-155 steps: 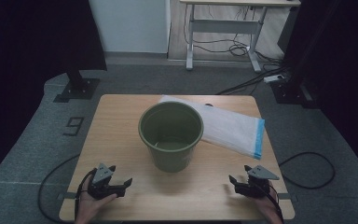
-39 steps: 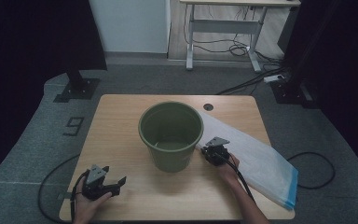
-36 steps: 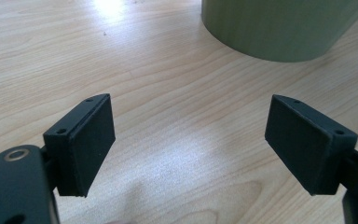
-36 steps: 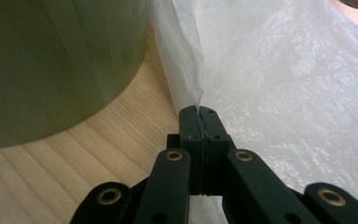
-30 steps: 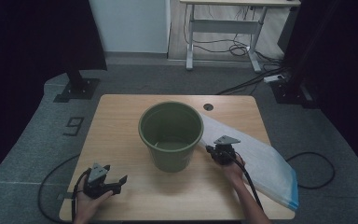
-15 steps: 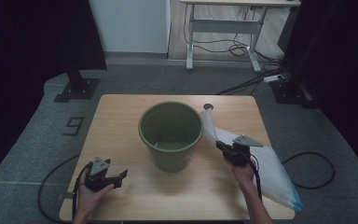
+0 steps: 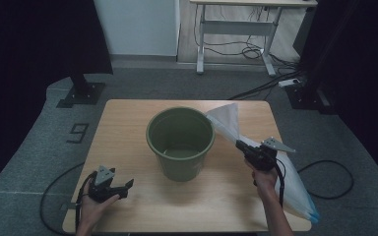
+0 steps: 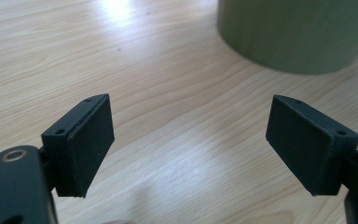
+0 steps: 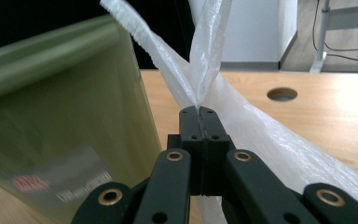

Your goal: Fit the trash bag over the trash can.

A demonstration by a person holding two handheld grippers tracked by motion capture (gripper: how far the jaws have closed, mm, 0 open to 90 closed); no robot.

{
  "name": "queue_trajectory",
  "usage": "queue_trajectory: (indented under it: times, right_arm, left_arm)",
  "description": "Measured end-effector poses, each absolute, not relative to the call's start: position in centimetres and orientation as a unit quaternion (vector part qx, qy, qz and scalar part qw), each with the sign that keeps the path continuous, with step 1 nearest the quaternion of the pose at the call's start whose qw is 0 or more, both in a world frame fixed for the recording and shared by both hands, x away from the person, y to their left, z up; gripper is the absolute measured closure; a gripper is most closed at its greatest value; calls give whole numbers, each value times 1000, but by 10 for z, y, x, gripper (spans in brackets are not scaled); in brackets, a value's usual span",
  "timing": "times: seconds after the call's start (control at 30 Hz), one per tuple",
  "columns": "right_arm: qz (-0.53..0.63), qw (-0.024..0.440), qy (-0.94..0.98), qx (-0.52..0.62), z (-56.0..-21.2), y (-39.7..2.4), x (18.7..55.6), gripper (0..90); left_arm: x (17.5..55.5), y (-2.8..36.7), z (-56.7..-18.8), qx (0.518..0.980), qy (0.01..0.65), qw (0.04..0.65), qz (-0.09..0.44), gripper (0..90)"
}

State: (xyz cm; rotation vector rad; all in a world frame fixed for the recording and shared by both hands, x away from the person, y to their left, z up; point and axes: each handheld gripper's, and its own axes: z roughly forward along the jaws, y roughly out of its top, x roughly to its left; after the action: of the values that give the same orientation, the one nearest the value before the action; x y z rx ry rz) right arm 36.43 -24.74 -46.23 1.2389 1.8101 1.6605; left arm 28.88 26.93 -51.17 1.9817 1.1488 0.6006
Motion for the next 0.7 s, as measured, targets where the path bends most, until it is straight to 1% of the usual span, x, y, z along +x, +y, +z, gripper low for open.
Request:
queue_trajectory:
  times: [0.33, 0.53, 0.6, 0.63, 0.67, 0.7]
  right_arm:
    - [612, 209, 633, 424, -439, -239, 363, 888]
    - [615, 224, 629, 420, -428, -236, 358, 888]
    - [621, 229, 621, 420, -417, -238, 356, 888]
    - [621, 229, 621, 420, -417, -238, 356, 888]
    - [624, 235, 617, 419, -408, -239, 355, 888]
    - [624, 235, 617, 419, -408, -239, 355, 888]
  left_arm:
    - [282, 279, -509, 758, 470, 387, 234, 152]
    - [283, 277, -510, 761, 466, 387, 231, 152]
    - [284, 277, -510, 761, 466, 388, 230, 152]
    - [284, 277, -510, 761, 466, 388, 230, 152]
    - [285, 277, -510, 761, 465, 389, 230, 153]
    - [285, 277, -510, 761, 465, 389, 231, 153]
